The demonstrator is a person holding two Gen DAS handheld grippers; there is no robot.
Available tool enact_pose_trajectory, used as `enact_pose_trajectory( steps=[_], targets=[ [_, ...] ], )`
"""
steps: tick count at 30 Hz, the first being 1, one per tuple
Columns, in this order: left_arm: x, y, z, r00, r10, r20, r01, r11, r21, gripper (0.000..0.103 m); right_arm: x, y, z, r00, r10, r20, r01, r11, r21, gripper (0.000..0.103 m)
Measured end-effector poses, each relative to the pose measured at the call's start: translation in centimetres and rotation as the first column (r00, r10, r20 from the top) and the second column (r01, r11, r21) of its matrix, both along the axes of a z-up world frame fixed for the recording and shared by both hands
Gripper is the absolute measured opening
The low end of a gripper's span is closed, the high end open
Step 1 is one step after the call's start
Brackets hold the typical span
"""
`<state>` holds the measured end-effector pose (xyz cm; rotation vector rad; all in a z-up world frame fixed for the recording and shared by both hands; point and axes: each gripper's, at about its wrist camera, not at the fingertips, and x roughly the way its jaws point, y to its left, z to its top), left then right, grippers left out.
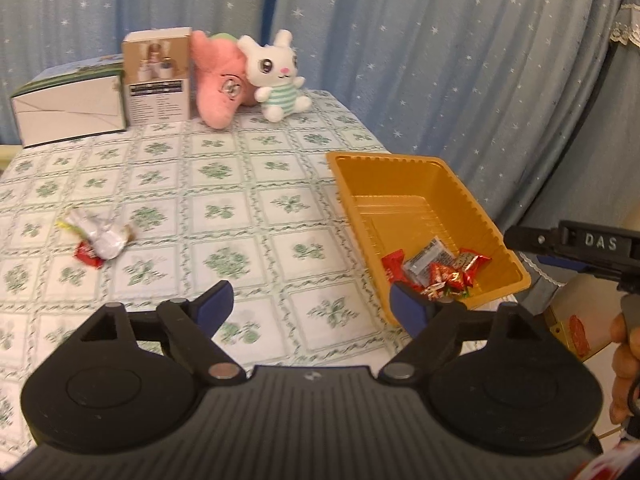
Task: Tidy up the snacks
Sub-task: 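Move both open grippers back toward the silver bag and small red candy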
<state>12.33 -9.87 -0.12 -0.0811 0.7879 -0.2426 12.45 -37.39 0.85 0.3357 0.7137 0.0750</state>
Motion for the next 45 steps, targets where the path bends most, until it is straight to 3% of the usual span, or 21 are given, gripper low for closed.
enact_pose_trajectory(
  steps=[15, 28, 45],
  targets=[
    [-5.3, 8.1, 1.4, 0.989, 0.149, 0.013, -0.15, 0.988, 0.026, 0.099, -3.5, 7.8, 0.5, 0.989, 0.146, -0.012, -0.146, 0.989, -0.01, 0.064],
    [-6.7, 14.7, 2.3, 0.951, 0.304, 0.057, -0.308, 0.949, 0.067, 0.102, -3.6, 12.7, 0.6, 0.97, 0.244, -0.015, -0.244, 0.969, -0.029, 0.064],
    [-6.1, 18.2, 1.7, 0.929, 0.365, 0.061, -0.369, 0.926, 0.077, 0.102, -2.0, 16.1, -0.3, 0.952, 0.305, -0.03, -0.306, 0.951, -0.036, 0.064]
  ],
)
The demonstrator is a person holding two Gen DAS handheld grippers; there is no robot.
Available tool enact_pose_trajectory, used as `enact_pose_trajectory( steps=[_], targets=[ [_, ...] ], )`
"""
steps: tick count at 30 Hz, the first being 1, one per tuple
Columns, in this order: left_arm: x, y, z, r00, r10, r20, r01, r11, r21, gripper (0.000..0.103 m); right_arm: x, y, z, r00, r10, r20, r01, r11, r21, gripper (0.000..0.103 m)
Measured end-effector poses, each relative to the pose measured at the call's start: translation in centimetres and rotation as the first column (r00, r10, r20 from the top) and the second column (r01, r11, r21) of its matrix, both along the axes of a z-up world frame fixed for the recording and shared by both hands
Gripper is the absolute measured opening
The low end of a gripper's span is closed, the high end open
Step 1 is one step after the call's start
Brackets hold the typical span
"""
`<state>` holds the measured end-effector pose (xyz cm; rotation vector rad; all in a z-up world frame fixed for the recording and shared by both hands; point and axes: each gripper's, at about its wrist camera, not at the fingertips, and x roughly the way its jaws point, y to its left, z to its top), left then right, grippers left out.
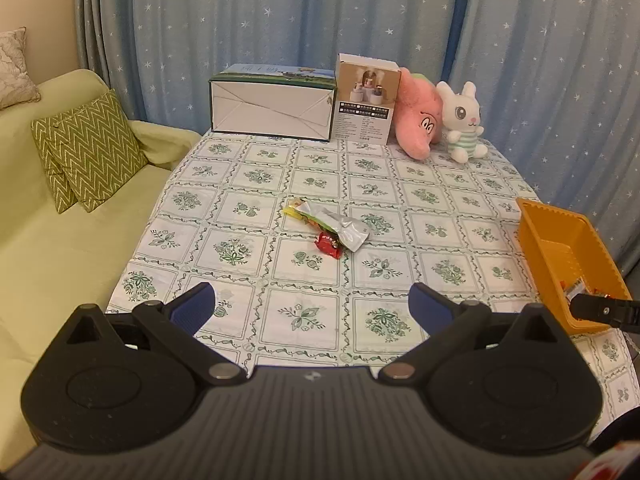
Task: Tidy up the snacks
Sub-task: 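Move both open grippers back toward the silver bag and small red candy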
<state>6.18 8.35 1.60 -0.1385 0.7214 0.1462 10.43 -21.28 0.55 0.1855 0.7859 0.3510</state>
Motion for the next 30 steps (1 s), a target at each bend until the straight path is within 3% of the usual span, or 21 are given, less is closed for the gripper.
enact_pose_trajectory(
  steps=[11, 17, 23, 28, 30],
  targets=[
    [3.2, 1.3, -2.0, 1.0, -0.002, -0.007, 0.002, 1.0, -0.01, 0.102, 2.9, 2.2, -1.8, 1.0, 0.025, -0.014, -0.025, 1.0, -0.006, 0.064],
    [7.2, 2.3, -4.1, 0.998, -0.053, -0.019, 0.053, 0.999, -0.006, 0.094, 6.0, 4.1, -3.0, 0.999, 0.054, 0.009, -0.054, 0.999, -0.005, 0.064],
    [11.7, 3.1, -7.6, 0.991, -0.119, -0.062, 0.12, 0.993, 0.005, 0.082, 9.8, 6.2, -5.3, 0.997, 0.079, 0.008, -0.078, 0.997, -0.011, 0.064],
    [14.9, 3.7, -10.6, 0.985, -0.145, -0.092, 0.147, 0.989, 0.011, 0.06, 12.7, 7.8, -7.6, 0.994, 0.105, 0.002, -0.105, 0.994, -0.017, 0.063],
    [15.9, 3.6, -11.6, 0.982, -0.157, -0.101, 0.16, 0.987, 0.018, 0.057, 13.7, 8.4, -8.3, 0.993, 0.12, 0.003, -0.12, 0.992, -0.024, 0.063]
  ],
)
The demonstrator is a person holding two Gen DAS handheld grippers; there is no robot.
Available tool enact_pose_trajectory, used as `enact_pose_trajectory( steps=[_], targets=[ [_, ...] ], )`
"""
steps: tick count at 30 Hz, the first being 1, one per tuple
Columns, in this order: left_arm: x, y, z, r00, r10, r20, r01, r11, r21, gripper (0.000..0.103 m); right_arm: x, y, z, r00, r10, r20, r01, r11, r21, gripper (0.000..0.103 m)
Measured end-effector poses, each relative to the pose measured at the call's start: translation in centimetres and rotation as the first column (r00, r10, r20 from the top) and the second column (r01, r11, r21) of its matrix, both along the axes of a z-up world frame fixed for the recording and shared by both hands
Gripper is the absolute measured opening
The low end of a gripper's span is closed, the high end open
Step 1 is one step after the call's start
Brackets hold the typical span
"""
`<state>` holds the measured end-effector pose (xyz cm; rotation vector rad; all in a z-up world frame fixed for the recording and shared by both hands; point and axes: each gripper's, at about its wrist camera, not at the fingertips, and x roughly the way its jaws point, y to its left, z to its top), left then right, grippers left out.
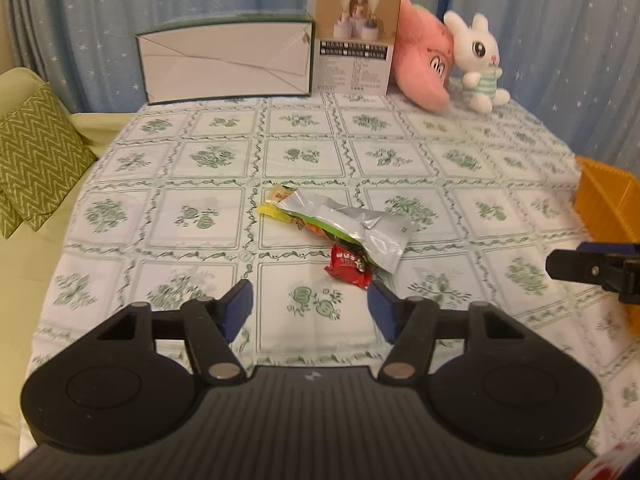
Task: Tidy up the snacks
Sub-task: 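Move both open grippers back toward the silver bag and small red candy, then grasp the small red candy with the left gripper while the right gripper grasps the silver bag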
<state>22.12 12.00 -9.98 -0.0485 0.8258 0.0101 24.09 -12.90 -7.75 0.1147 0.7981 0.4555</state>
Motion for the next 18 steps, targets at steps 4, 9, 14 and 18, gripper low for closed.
enact_pose_trajectory(
  steps=[4, 9, 14, 18],
  targets=[
    [1.5, -0.2, -1.5, 1.0, -0.017, -0.003, 0.017, 1.0, -0.017, 0.048, 1.5, 1.0, -1.3, 1.0, 0.029, -0.006, -0.029, 0.999, -0.019, 0.063],
    [3.0, -0.5, -2.7, 0.999, -0.045, -0.006, 0.045, 0.999, -0.026, 0.04, 2.7, 1.7, -2.5, 0.999, 0.043, -0.016, -0.044, 0.998, -0.033, 0.063],
    [3.8, -0.7, -3.1, 0.998, -0.068, 0.003, 0.068, 0.997, -0.047, 0.038, 3.1, 2.5, -3.0, 0.999, 0.049, -0.024, -0.05, 0.998, -0.037, 0.063],
    [4.0, -0.9, -3.2, 0.997, -0.075, 0.005, 0.076, 0.996, -0.043, 0.031, 3.2, 2.8, -3.3, 0.998, 0.053, -0.025, -0.054, 0.998, -0.043, 0.063]
  ],
)
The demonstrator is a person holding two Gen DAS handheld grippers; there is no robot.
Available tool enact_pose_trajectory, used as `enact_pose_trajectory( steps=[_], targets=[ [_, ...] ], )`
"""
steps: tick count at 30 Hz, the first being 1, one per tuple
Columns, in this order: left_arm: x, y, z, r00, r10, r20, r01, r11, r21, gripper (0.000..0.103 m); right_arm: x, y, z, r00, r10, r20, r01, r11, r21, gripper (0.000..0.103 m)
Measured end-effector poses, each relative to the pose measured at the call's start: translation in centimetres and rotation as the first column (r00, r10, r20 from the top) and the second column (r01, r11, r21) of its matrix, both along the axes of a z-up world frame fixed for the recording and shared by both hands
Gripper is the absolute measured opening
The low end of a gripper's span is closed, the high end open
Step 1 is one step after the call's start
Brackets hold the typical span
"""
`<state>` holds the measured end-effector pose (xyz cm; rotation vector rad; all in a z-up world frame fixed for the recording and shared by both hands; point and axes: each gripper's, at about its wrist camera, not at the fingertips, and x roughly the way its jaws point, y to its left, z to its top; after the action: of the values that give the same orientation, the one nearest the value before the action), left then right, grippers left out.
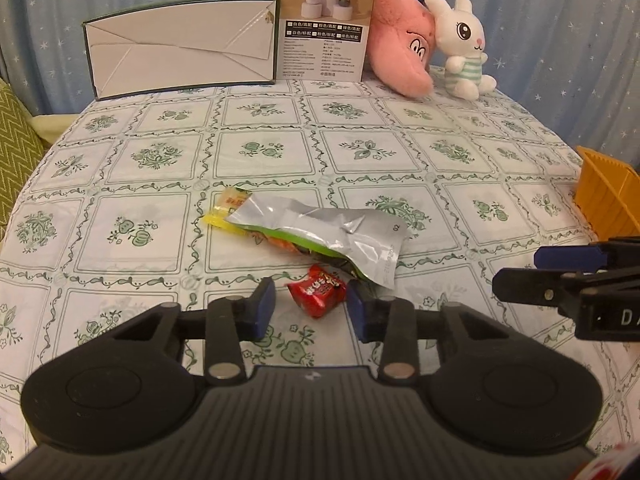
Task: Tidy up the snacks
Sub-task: 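Grasp the small red candy with the left gripper while the right gripper grasps the silver bag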
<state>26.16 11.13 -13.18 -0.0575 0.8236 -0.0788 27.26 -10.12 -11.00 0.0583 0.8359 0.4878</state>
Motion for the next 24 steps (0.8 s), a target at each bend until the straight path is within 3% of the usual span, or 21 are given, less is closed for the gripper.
enact_pose_trajectory(
  steps=[2, 6, 13, 18, 24],
  targets=[
    [0.0, 0.2, 0.0, 1.0, 0.003, 0.0, -0.003, 1.0, 0.0, 0.021, 0.1, 0.1, -0.1, 1.0, 0.001, 0.0, -0.001, 1.0, -0.002, 0.063],
    [-0.1, 0.8, 0.0, 1.0, 0.003, 0.0, -0.003, 0.999, -0.033, 0.021, 0.2, 0.4, -0.2, 1.0, 0.003, -0.001, -0.003, 1.0, -0.003, 0.063],
    [-0.6, 1.5, 0.7, 1.0, 0.021, 0.0, -0.021, 1.0, -0.006, 0.013, 0.2, 1.0, 0.1, 1.0, 0.026, 0.011, -0.026, 1.0, 0.008, 0.063],
    [-1.2, 4.2, 0.8, 0.994, 0.112, -0.003, -0.112, 0.994, -0.008, 0.013, 0.4, 3.2, 0.2, 0.991, 0.121, 0.054, -0.121, 0.993, -0.004, 0.063],
    [-2.1, 6.8, 0.4, 0.986, 0.166, -0.023, -0.167, 0.986, -0.013, 0.013, 1.2, 6.8, -0.3, 0.958, 0.27, 0.1, -0.271, 0.963, -0.003, 0.063]
  ],
)
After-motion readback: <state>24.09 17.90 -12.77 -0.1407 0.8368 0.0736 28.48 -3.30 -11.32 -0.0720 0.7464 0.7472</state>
